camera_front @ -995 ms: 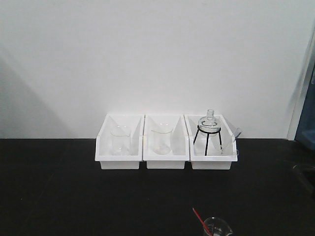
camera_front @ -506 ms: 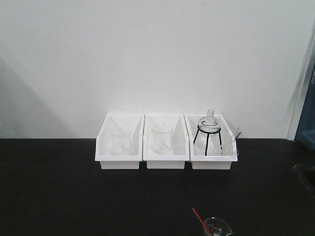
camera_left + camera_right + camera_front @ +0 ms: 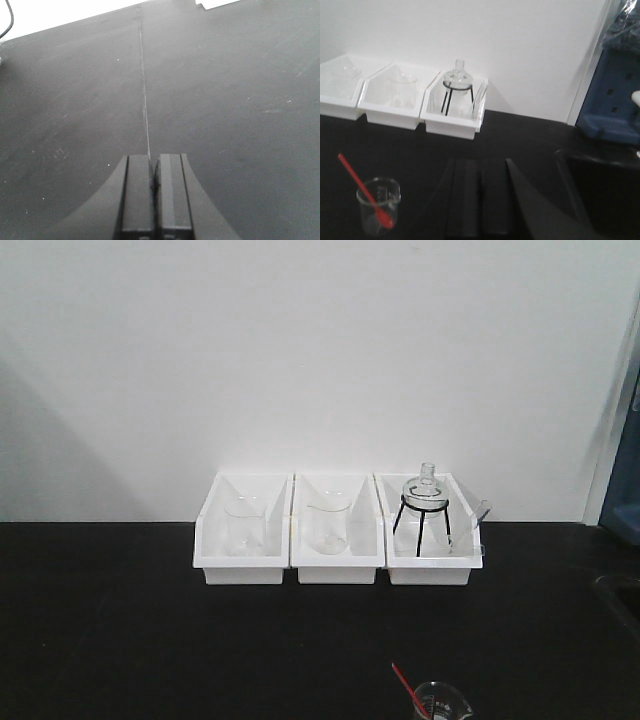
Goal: Grab beaker from right and move to left
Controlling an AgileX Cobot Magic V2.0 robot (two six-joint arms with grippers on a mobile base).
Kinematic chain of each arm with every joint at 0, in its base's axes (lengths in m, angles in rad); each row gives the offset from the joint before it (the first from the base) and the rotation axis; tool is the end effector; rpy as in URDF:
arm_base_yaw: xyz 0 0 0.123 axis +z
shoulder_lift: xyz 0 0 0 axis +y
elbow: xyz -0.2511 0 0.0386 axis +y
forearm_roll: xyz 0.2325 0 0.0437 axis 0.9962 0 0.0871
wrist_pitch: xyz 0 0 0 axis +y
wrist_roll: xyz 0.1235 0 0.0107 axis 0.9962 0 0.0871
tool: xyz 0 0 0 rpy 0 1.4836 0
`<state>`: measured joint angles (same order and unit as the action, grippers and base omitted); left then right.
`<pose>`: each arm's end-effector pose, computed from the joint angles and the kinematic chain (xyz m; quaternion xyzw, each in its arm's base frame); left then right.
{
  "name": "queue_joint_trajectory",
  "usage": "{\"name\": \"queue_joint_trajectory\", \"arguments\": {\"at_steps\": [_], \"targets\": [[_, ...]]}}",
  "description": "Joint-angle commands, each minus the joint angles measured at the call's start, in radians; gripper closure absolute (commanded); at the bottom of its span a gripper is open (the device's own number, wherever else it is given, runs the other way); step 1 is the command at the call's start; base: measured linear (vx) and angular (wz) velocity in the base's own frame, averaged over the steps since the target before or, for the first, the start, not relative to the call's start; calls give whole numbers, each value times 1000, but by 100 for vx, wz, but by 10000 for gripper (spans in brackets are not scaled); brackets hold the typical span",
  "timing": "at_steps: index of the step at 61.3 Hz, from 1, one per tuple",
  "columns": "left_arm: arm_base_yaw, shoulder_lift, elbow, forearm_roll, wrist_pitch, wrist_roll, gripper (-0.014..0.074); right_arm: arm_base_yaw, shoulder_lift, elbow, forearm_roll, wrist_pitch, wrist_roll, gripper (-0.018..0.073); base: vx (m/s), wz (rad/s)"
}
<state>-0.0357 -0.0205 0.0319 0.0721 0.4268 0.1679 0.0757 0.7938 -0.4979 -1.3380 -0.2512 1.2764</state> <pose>0.0976 0.0002 0.1549 0.1015 0.8131 0.0688 0.5691 0.2027 0.0454 0.2852 -0.1282 0.7456 0.0993 0.6464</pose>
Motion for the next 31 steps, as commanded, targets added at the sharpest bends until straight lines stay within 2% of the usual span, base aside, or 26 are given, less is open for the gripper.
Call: {"name": "queue_joint_trajectory", "arguments": {"at_steps": [1,31], "targets": [[-6,-6,19,0,-76,-1,603,0,-10,-32,11,-23,0,563,0,0],[-6,-6,19,0,-77,-1,603,0,-10,-32,11,-23,0,563,0,0]]}}
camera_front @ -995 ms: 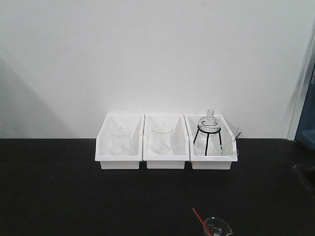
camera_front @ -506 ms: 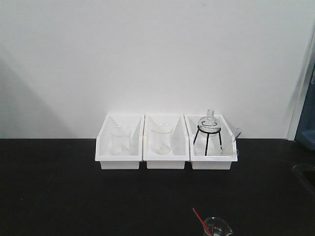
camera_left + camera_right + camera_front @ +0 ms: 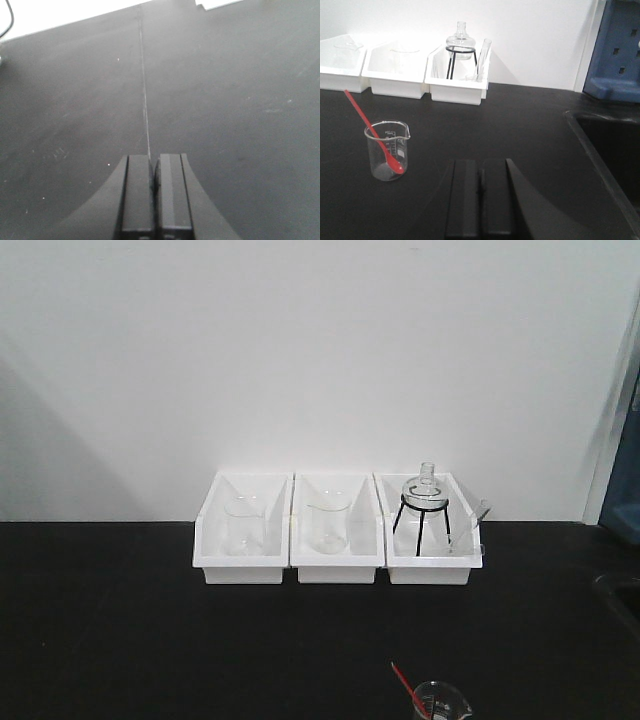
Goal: Grab beaker from right and move to left
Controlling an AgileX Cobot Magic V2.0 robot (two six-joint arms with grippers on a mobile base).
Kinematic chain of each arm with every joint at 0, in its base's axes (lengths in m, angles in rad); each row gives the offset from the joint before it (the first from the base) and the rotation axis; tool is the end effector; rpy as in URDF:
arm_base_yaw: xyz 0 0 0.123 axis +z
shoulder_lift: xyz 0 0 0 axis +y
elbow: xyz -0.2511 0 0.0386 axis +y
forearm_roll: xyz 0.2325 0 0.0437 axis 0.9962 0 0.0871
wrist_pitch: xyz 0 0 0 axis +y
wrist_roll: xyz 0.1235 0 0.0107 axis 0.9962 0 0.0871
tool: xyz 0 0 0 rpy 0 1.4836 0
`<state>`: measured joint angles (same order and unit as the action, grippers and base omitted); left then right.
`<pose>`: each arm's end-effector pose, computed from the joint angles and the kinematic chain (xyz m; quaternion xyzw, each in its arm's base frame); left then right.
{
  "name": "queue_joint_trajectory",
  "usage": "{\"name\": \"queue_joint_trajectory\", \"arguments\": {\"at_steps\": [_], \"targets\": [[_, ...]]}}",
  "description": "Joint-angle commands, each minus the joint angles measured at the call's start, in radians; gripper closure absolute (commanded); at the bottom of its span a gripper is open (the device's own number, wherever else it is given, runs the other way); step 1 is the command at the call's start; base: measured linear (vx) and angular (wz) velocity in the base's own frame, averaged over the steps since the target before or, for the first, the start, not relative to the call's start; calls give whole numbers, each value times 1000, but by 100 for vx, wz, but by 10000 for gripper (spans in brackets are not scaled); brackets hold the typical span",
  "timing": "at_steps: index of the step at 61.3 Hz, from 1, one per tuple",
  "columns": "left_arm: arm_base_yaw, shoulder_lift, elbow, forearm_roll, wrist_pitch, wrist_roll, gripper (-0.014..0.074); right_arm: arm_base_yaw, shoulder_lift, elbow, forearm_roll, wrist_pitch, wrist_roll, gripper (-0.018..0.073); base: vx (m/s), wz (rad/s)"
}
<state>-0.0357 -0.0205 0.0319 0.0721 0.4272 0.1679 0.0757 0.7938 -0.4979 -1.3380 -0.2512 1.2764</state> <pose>0.0976 0.0002 0.1549 0.1015 0.8132 0.0688 0.5689 0.2027 0.0454 0.2852 -0.1282 0.7456 0.0993 0.6464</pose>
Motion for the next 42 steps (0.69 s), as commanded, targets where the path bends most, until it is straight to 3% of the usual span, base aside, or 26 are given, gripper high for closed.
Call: {"name": "queue_joint_trajectory", "arguments": {"at_steps": [1,42], "targets": [[-6,-6,19,0,-77,-1,603,0,-10,-32,11,-23,0,563,0,0],[-6,-6,19,0,-77,-1,603,0,-10,-32,11,-23,0,563,0,0]]}}
